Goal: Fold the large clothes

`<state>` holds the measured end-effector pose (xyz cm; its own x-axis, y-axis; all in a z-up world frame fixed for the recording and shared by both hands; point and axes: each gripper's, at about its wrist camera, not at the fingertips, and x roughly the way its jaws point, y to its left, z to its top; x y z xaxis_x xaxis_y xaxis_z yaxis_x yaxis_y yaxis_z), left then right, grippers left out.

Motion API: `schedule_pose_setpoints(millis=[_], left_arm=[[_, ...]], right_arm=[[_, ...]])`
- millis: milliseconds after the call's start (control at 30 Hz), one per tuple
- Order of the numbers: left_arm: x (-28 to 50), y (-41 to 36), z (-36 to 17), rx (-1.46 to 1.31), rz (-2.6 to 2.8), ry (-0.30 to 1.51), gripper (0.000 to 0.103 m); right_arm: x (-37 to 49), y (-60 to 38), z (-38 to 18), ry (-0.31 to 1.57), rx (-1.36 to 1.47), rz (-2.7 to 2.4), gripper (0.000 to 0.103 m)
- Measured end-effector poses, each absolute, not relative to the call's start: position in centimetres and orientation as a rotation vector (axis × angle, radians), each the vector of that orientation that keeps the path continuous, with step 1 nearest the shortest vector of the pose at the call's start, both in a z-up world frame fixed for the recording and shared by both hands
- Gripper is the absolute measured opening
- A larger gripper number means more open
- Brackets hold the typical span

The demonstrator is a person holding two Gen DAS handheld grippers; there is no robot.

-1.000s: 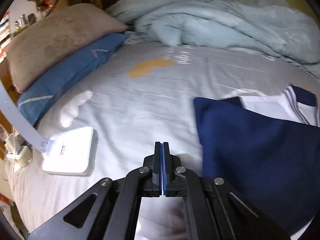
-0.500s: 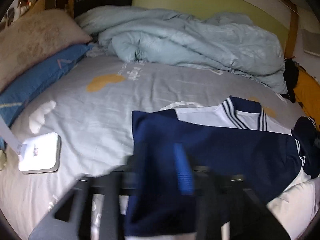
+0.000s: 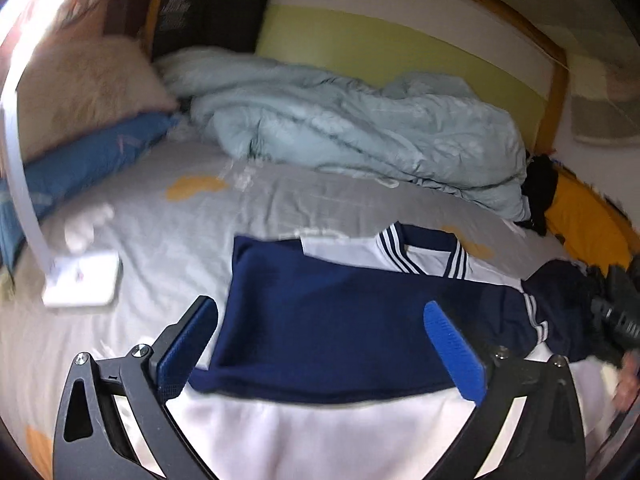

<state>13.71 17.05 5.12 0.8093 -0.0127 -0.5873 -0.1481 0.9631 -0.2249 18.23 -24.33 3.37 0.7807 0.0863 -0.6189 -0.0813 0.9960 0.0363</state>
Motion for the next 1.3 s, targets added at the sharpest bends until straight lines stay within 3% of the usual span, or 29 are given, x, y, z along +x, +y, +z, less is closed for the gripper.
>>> schedule_pose_setpoints(millis=[200, 333, 567, 900, 1033, 1300], left_arm=[[13.4, 16.0, 4.8, -0.251, 0.095, 0.705, 0.102], [13.0, 15.4, 5.6, -0.234, 0.045, 0.665, 0.102], [13.0, 15.7, 5.4, -0.274, -0.017, 0.678, 0.102], [12.8, 16.4, 5.1, -0.238, 0.015, 0.655, 0.102], [13.2, 15.5, 4.5, -0.203, 0.023, 0.663, 0.102], [13.4, 13.7, 3.8, -0.143, 0.012, 0.650, 0.102]], right_arm=[[16.6, -24.3, 0.4, 0.717, 0.014, 0.049, 0.057], [15.5, -25.5, -0.9, 0.718, 0.110, -0.023, 0.057], [15.3, -24.5, -0.3, 0.652, 0.022, -0.079, 0.058], [17.2, -23.7, -1.4, 0.745, 0.039, -0.063, 0.058], [17.1, -23.4, -2.1, 0.773, 0.021, -0.061, 0.070], [17.4, -25.4, -1.2, 0.774, 0.060, -0.062, 0.072]])
